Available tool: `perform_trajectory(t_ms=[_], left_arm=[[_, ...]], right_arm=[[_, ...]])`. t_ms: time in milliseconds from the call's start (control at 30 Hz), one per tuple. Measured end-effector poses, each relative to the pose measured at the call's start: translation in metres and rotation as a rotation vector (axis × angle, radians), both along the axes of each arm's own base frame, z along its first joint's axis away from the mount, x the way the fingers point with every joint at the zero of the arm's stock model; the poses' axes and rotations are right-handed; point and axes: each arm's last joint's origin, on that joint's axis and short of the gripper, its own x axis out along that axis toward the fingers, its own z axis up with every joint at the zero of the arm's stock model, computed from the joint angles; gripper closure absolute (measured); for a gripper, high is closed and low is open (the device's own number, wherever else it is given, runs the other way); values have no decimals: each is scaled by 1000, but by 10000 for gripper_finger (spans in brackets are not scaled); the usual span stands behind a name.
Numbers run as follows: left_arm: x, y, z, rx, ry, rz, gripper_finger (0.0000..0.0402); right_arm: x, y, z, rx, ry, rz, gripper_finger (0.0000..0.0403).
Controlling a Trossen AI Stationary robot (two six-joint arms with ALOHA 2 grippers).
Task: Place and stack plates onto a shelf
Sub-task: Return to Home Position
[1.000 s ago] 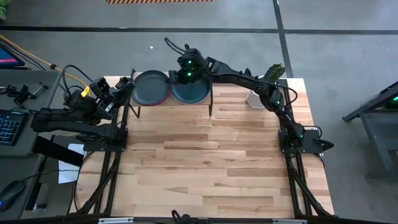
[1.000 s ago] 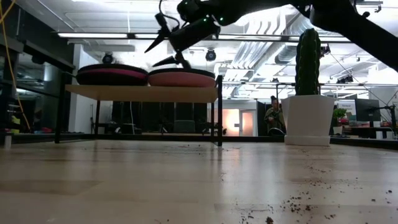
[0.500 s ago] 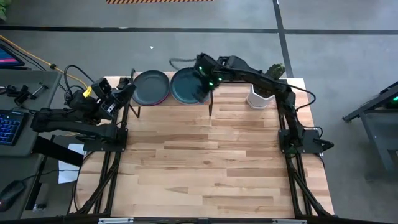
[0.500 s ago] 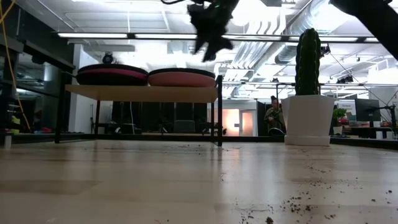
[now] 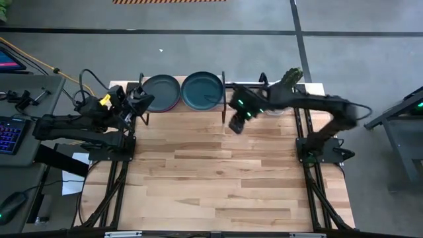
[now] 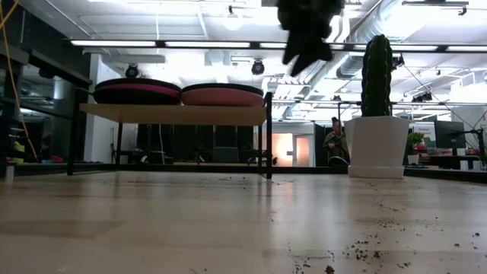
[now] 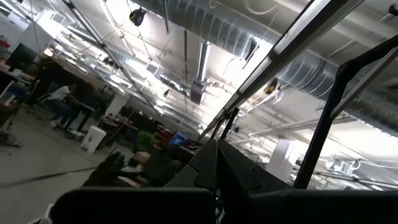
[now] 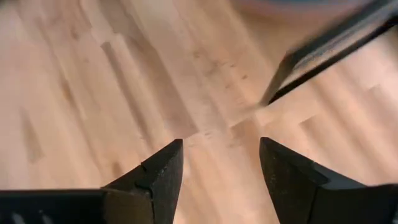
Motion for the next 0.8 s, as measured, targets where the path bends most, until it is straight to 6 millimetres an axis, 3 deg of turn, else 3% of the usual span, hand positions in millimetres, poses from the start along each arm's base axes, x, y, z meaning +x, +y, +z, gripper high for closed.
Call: perform_trajectory(t_ms=[167,300,533,800], left_arm=[[3,0,-5,21,64,12,402],[6,0,-10,28,117,15,401],[15,0,-23,59,266,27,401],[32,-5,-30,93,309,-94,402]], right_arm=[[-39,41,-33,116,-233,-62,210],[-61,70,-40,192,-490,-13,210],[-81,88,-21,174,-779,37,210],[-81,88,7,-92,-874,215,210]])
